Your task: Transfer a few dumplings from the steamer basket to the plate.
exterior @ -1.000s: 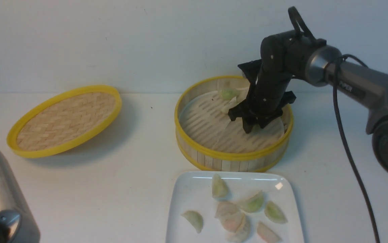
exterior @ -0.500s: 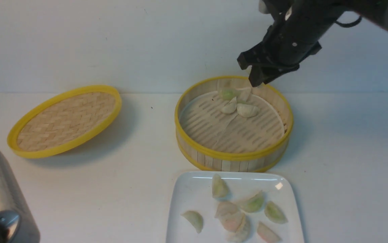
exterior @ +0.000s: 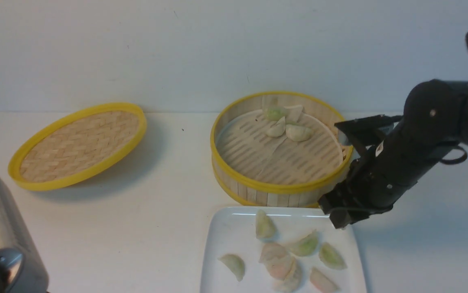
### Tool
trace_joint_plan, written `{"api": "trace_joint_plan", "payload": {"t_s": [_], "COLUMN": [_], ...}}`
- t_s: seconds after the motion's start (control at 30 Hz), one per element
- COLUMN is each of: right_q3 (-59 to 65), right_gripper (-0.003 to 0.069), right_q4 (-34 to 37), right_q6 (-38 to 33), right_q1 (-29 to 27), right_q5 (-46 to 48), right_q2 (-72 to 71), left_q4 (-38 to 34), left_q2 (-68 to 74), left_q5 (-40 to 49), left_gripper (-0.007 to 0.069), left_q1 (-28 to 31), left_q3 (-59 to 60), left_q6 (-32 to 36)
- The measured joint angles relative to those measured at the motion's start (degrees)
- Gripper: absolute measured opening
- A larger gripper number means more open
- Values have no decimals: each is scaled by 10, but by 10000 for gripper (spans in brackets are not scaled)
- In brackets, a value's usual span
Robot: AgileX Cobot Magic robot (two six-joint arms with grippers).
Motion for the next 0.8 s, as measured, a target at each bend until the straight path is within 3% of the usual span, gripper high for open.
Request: {"api": "trace_joint_plan", "payload": {"t_s": [0.2, 0.43, 0.53, 0.63, 0.8], "right_q3": [1, -23, -59, -90, -109], "right_gripper": [183, 420, 461, 423, 201], "right_q4": [2, 10, 6, 4, 4], "right_q6": [0, -1, 2, 2, 9], "right_q1": [0, 0, 0, 0, 0], "right_q5": [-37, 27, 104, 161, 183], "right_q2": [61, 57, 31, -13, -164], "left_q4": [-1, -1, -1, 0, 0], "left_q2": [0, 0, 0, 0, 0], "left_q5": [-4, -4, -6, -18, -74], "left_gripper": [-6, -6, -6, -6, -6], "left_q1": [0, 0, 0, 0, 0], "left_q3": [0, 0, 0, 0, 0], "left_q6": [1, 1, 1, 1, 13]}}
